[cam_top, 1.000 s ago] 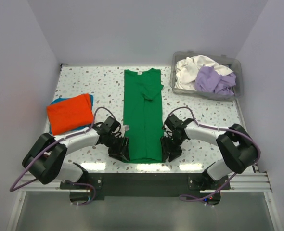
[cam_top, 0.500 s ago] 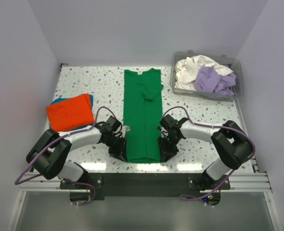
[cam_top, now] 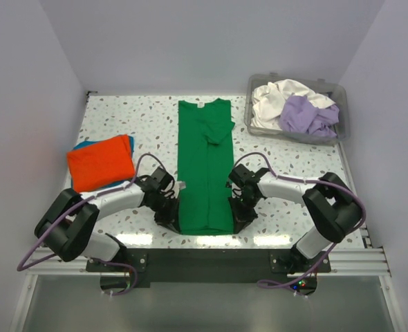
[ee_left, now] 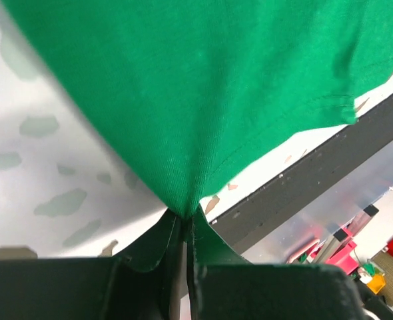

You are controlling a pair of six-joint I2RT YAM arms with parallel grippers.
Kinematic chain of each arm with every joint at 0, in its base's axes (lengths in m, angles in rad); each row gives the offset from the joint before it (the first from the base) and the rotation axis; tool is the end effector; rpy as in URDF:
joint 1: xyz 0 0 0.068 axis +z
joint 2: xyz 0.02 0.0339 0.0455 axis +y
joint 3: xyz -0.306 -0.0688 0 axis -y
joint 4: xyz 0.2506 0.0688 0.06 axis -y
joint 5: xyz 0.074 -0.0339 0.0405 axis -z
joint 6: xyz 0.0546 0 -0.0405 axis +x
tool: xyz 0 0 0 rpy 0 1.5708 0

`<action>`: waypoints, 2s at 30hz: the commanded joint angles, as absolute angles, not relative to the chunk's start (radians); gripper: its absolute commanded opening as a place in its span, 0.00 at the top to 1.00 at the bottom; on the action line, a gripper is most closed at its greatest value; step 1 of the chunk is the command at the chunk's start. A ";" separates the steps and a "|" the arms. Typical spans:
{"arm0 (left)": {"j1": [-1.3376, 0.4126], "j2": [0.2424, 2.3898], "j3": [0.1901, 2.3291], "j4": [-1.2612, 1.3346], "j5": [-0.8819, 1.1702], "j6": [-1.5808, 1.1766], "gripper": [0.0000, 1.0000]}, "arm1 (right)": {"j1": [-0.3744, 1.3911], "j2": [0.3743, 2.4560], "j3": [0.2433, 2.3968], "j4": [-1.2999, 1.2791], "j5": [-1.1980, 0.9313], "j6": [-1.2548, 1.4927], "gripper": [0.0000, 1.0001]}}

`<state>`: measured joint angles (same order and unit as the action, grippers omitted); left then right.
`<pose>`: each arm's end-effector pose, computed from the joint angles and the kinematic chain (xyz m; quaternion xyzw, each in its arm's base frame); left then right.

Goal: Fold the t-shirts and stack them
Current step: Fold the tshirt

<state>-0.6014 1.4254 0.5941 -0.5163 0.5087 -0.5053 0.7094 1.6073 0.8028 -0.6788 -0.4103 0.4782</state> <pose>0.1629 -0.1440 0.1529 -0.0742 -0.9594 0.2694 0.0397 0.1823 0.1852 0.1568 0.1217 -0.9705 -0.1926 0.0784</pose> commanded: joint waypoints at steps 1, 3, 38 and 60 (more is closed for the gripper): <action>-0.598 1.364 0.601 -0.583 0.502 -0.511 1.00 | 0.721 1.554 0.839 -0.775 -0.422 0.463 1.00; -0.598 1.327 0.606 -0.610 0.509 -0.521 1.00 | 0.724 1.529 0.842 -0.816 -0.428 0.465 1.00; -0.482 1.357 0.936 -0.664 0.423 -0.485 1.00 | 0.726 1.641 1.373 -1.085 -0.058 0.554 1.00; -0.371 1.793 1.299 -0.485 0.304 -0.451 1.00 | 0.488 2.109 1.866 -0.976 0.052 0.440 1.00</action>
<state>-0.3981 1.7844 1.2327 -0.5323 0.3168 -0.4770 0.5098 2.0617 1.7615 -0.9936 0.0097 0.4789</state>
